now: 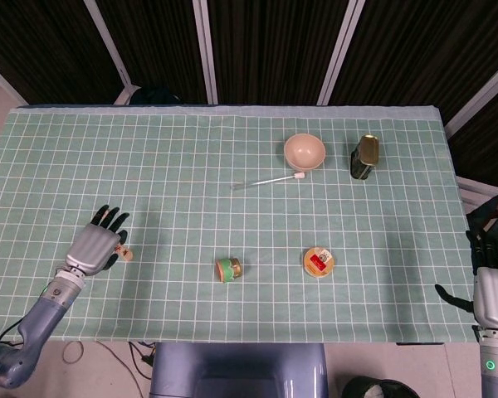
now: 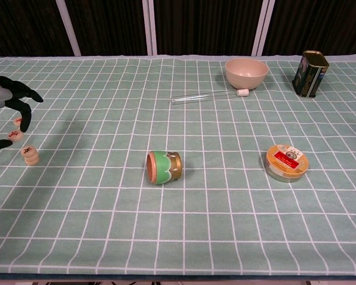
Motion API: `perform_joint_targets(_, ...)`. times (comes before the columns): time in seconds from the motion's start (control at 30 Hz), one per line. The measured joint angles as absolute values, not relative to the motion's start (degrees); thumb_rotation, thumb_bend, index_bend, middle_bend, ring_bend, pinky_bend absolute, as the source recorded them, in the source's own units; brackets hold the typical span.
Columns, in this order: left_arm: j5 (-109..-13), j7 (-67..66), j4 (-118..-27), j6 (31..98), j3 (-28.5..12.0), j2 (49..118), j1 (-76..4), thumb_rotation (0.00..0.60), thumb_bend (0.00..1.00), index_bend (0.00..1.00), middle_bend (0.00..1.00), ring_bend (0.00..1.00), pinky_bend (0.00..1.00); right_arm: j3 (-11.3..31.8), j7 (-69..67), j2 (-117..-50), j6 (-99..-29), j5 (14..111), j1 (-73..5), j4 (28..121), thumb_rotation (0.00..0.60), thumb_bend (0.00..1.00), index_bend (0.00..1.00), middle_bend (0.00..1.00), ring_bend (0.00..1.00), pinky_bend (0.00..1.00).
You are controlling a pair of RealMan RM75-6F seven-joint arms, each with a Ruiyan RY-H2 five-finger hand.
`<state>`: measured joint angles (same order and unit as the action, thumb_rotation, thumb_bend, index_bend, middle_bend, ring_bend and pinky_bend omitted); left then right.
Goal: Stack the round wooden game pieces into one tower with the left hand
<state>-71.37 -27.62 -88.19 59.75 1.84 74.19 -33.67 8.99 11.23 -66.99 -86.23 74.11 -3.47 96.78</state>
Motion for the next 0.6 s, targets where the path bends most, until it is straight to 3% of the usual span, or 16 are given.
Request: perform_joint_targets(0.6,-71.17,-28.68,-85.15,57.95,1.4,77.17,-33.37,0.6,0.32,0.45,0.1,0.0,0.0,9.01,11.17,-66.96,-86.19,74.09,-3.47,96.76,0.6,0.23,0.05,0.01,0.04,0.0)
